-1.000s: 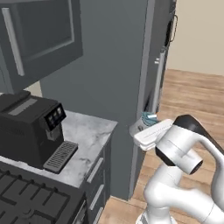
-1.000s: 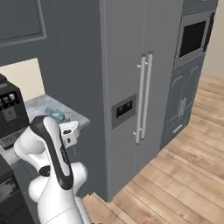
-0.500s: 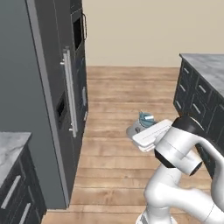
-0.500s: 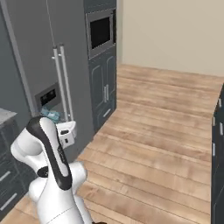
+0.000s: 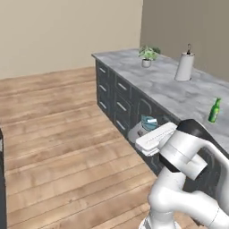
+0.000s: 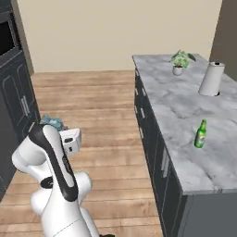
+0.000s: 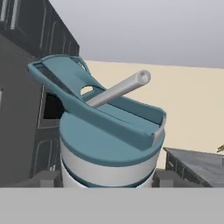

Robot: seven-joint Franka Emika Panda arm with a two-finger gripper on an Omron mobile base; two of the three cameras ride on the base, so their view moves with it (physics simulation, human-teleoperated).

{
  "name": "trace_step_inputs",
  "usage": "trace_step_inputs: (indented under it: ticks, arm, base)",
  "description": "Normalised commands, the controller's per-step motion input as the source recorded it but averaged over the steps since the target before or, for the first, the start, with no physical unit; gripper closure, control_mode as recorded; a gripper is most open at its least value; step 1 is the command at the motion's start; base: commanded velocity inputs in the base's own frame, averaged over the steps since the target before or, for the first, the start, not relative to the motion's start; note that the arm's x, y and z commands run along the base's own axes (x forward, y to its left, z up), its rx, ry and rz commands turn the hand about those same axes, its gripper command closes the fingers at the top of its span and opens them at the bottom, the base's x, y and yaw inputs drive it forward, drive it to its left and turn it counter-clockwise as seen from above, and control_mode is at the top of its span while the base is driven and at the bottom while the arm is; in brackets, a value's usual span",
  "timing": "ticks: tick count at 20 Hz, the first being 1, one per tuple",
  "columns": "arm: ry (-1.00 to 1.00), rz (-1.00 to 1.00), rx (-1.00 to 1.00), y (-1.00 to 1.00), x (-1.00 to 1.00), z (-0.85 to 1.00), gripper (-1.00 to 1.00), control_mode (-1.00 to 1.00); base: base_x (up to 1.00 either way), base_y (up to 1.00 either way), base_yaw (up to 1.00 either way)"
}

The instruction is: Move the drinks to the dining counter.

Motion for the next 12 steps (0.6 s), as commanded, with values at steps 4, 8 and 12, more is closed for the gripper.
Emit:
trace_step_inputs:
  ticks: [4,8,12]
  arm:
    - [0.0,0.0,0.0,0.0,0.0,0.0,1.0,1.0]
    - [0.0,0.0,0.0,0.0,0.0,0.0,1.0,1.0]
    - [0.0,0.0,0.0,0.0,0.0,0.0,1.0,1.0]
  base:
    - [0.25,-0.46,-0.73]
    - [0.24,-0.93,-0.57]
    - [-0.29,-1.0,-0.31]
